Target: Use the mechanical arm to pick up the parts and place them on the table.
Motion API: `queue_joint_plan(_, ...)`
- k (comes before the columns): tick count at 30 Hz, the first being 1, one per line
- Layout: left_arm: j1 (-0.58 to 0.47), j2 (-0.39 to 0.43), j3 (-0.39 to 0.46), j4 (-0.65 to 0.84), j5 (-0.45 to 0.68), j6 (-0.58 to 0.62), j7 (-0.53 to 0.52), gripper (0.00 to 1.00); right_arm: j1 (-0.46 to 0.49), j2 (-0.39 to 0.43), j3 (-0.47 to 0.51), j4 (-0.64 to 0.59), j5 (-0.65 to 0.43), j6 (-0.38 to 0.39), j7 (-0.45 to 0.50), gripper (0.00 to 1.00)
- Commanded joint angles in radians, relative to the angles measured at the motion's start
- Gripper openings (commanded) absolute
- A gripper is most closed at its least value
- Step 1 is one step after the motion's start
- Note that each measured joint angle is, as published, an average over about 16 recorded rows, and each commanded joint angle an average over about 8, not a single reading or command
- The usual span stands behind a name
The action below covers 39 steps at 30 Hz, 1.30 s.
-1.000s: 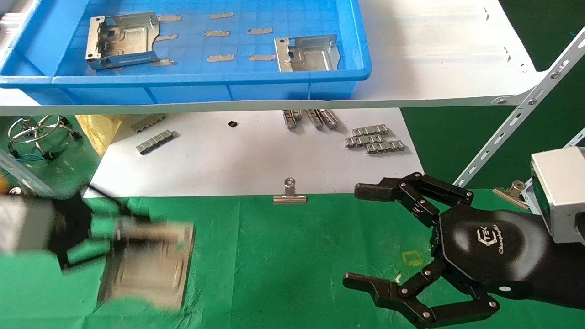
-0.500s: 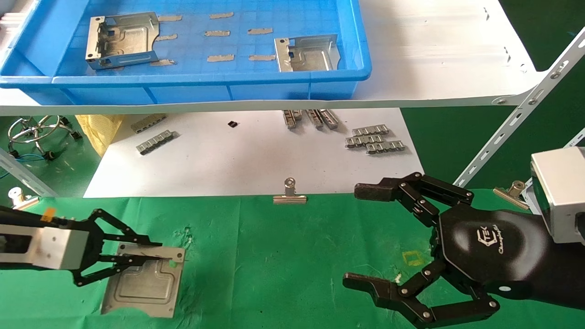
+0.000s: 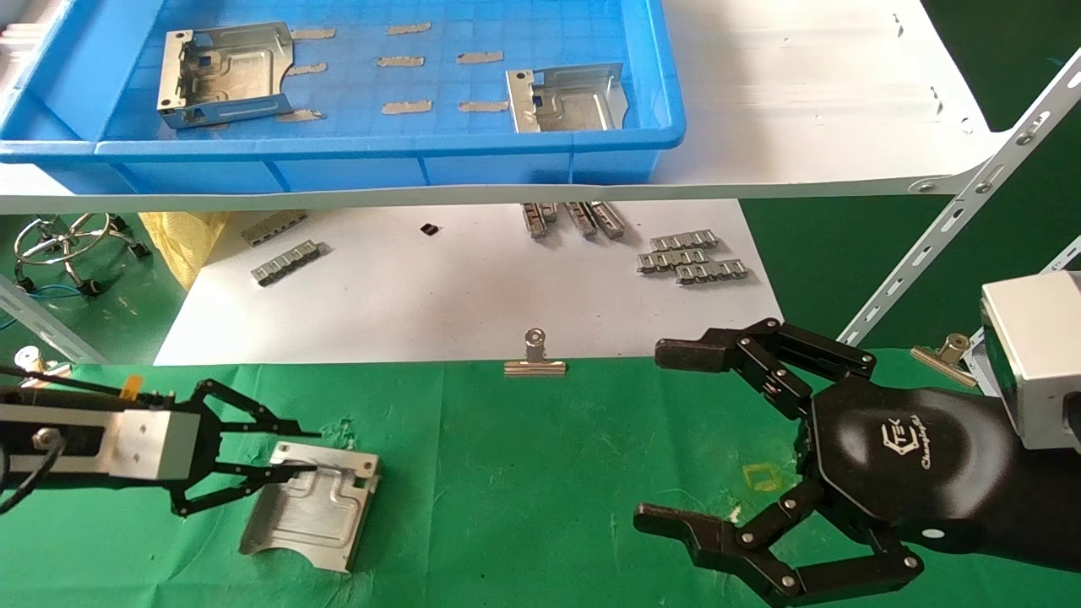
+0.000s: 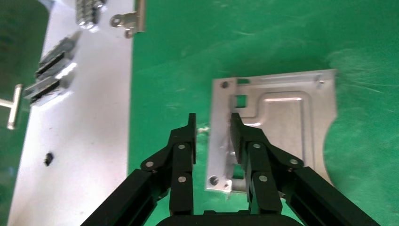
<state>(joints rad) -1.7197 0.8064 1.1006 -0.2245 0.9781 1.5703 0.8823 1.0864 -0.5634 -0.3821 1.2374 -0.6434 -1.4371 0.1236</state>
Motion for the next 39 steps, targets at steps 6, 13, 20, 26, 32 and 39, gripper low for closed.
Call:
queue_joint_plan(6, -0.002, 0.012, -0.024, 0.066, -0.058, 0.012, -0.061, 1.00, 0.000, 0.000, 0.000, 0.000, 0.000, 0.000, 0.000, 1.00)
queue_joint_plan(13, 0.069, -0.008, -0.074, 0.048, -0.189, 0.026, -0.247, 1.00, 0.000, 0.000, 0.000, 0.000, 0.000, 0.000, 0.000, 1.00)
queue_joint_plan(20, 0.121, -0.018, -0.086, 0.031, -0.241, 0.023, -0.308, 1.00, 0.000, 0.000, 0.000, 0.000, 0.000, 0.000, 0.000, 1.00)
queue_joint_plan(26, 0.120, -0.020, -0.096, 0.015, -0.234, 0.021, -0.308, 1.00, 0.000, 0.000, 0.000, 0.000, 0.000, 0.000, 0.000, 1.00)
queue_joint_plan(32, 0.160, -0.033, -0.150, -0.065, -0.237, 0.013, -0.365, 1.00, 0.000, 0.000, 0.000, 0.000, 0.000, 0.000, 0.000, 1.00)
queue_joint_plan(39, 0.222, -0.054, -0.236, -0.192, -0.238, 0.002, -0.455, 1.00, 0.000, 0.000, 0.000, 0.000, 0.000, 0.000, 0.000, 1.00)
